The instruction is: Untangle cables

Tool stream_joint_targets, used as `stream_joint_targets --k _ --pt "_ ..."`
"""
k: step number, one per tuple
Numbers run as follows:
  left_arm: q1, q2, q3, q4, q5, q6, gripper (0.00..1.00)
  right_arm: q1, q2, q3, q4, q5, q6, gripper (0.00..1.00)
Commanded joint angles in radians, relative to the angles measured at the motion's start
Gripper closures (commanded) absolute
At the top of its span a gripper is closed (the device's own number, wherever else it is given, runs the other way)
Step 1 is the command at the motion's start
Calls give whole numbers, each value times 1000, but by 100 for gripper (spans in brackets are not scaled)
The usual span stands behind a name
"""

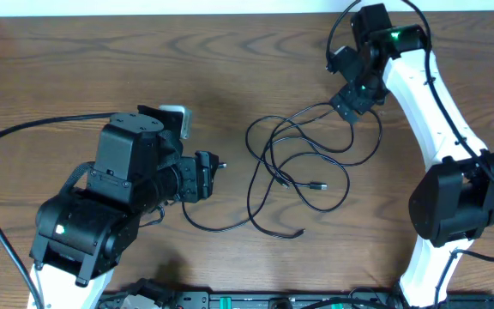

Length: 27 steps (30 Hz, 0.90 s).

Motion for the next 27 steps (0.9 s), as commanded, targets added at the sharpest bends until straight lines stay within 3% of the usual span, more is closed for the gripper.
stream_joint_targets --k 1,9,11,13,20,27 --pt "3 -2 17 -6 -16 -8 30 2 3 -65 31 29 -51 1" --pt "3 -2 17 -10 -13 -8 29 2 3 -255 154 26 -50 1" --pt "3 -2 17 -10 -13 -8 29 2 3 -291 189 24 -49 4" --pt "3 -2 17 -10 -12 -8 29 2 3 -323 225 4 -45 16" --pt "3 -1 17 -13 -5 -8 28 2 3 -366 332 -54 54 17" --pt "3 -1 17 -21 -6 -8 28 2 3 -366 408 -64 213 9"
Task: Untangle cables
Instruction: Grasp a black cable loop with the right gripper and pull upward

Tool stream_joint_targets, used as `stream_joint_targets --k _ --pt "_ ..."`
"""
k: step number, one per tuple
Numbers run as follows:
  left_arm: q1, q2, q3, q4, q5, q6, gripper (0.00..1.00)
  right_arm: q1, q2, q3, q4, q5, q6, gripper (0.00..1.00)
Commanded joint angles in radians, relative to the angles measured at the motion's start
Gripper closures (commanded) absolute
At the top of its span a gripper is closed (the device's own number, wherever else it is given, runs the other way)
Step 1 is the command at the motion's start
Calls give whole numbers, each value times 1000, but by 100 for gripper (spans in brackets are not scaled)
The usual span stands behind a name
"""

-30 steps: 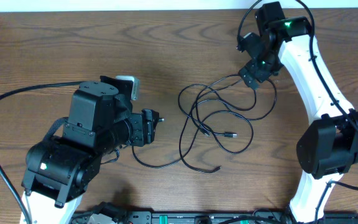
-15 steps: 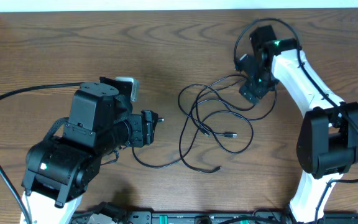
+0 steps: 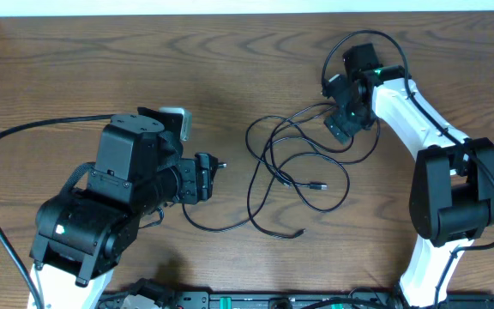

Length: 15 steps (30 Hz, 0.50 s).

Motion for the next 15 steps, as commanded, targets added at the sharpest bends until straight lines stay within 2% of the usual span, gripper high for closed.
stream_joint_targets --k 1,5,10,11,15 --pt "3 -1 17 -4 -3 -6 28 2 3 -3 34 -18 162 9" --pt "3 -1 17 -5 -3 -6 28 3 3 -3 83 -36 431 12" --pt "3 -1 17 -5 -3 -6 28 3 3 -3 97 -158 743 19" --pt "3 -1 17 -5 -3 -6 28 3 3 -3 100 -208 861 21" --pt "3 -1 17 -5 -3 -6 28 7 3 -3 102 -243 1010 22"
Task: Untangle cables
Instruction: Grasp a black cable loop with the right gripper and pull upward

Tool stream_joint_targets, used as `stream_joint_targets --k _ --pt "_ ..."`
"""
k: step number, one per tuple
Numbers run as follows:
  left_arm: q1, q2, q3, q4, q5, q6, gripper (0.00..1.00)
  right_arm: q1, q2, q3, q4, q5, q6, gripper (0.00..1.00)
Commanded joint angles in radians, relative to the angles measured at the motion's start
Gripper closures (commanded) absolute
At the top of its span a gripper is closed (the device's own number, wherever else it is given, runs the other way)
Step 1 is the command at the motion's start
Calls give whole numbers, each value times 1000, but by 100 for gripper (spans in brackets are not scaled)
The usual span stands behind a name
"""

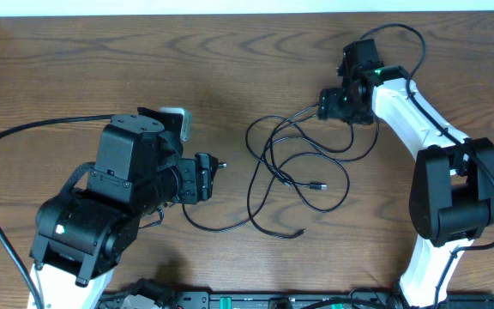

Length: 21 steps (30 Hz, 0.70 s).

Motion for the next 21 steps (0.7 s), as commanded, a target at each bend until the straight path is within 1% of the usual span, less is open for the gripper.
stream_joint_targets --k 1,3,7,12,15,16,21 --pt "3 -1 17 -3 -3 -6 28 11 3 -3 4 -74 271 22" --pt "3 -1 17 -3 -2 -6 28 23 3 -3 18 -74 302 23" --pt "3 -1 17 -3 -2 -6 28 50 3 -3 69 -73 330 29" --pt "3 -1 17 -10 -2 -6 28 87 3 -3 167 -58 333 33" --pt "3 -1 17 -14 -2 -6 28 108 3 -3 194 -23 367 40" --pt "3 -1 17 -14 -2 -6 28 113 3 -3 193 -9 384 44" --pt "3 -1 16 -15 -2 -6 28 121 3 -3 193 6 396 50"
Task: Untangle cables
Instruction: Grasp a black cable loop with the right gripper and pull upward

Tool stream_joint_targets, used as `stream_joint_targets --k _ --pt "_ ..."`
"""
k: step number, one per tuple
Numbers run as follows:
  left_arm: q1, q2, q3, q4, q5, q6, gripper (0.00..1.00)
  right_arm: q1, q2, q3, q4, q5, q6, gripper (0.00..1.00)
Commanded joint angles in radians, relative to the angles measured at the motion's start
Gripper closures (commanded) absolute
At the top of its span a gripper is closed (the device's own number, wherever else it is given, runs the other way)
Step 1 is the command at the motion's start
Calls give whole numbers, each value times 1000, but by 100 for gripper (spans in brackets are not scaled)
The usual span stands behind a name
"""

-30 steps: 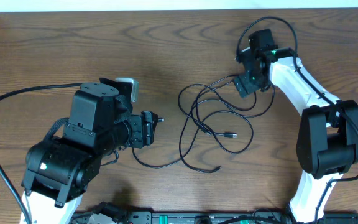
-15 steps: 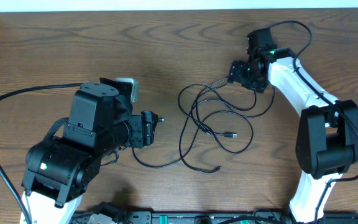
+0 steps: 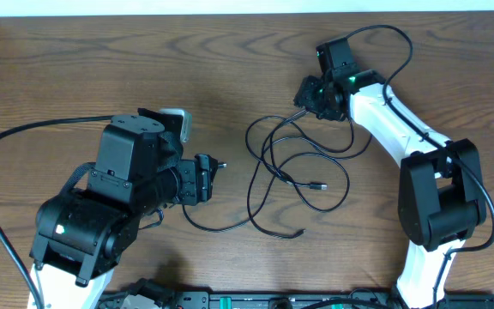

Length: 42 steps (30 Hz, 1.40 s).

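Note:
Several thin black cables (image 3: 292, 163) lie tangled in loops at the table's middle. Two loose ends carry small plugs, one (image 3: 318, 184) inside the loops and one (image 3: 300, 233) at the front. One strand (image 3: 217, 228) curves left and runs under my left gripper (image 3: 218, 164), which points right beside the tangle; its jaws look close together, with no cable visible between them. My right gripper (image 3: 305, 93) hangs over the tangle's top right edge, where a strand (image 3: 292, 115) rises toward it. Its fingers are hidden under the wrist.
The brown wooden table (image 3: 101, 60) carries both arms. The bulky left arm (image 3: 110, 206) fills the front left, its own thick cable arcing round it. The white right arm (image 3: 393, 129) reaches in from the front right. A dark rail (image 3: 256, 300) lines the front edge.
My right gripper has moved left and slightly back, from about the tangle's right top corner to above its upper edge. The left arm has not moved. The cable loops look nearly unchanged.
My right gripper first hung beyond the tangle's far right corner with the arm stretched back. It then stood lower and nearer the loops, then turned to face left, and now sits further left over the top strand. The left arm stayed still throughout.

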Motion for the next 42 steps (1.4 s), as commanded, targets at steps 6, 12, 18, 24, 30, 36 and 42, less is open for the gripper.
stream_joint_targets --k 6,12,18,24,30,36,42 --pt "3 -1 16 -5 -3 -6 28 6 3 -3 -48 92 34 48" --pt "3 -1 16 -4 -3 -6 28 4 3 -5 -120 265 34 34" --pt "3 0 16 -8 -3 -6 27 4 3 -5 -41 287 107 37" --pt "3 0 16 -18 -3 -6 28 5 3 -13 -46 313 313 38" --pt "3 0 16 -31 -3 -6 27 4 7 -26 -23 392 416 53" --pt "3 0 16 -37 -3 -6 27 3 32 -26 40 414 415 66" --pt "3 0 16 -37 -3 -6 27 -2 60 -26 44 414 415 67"
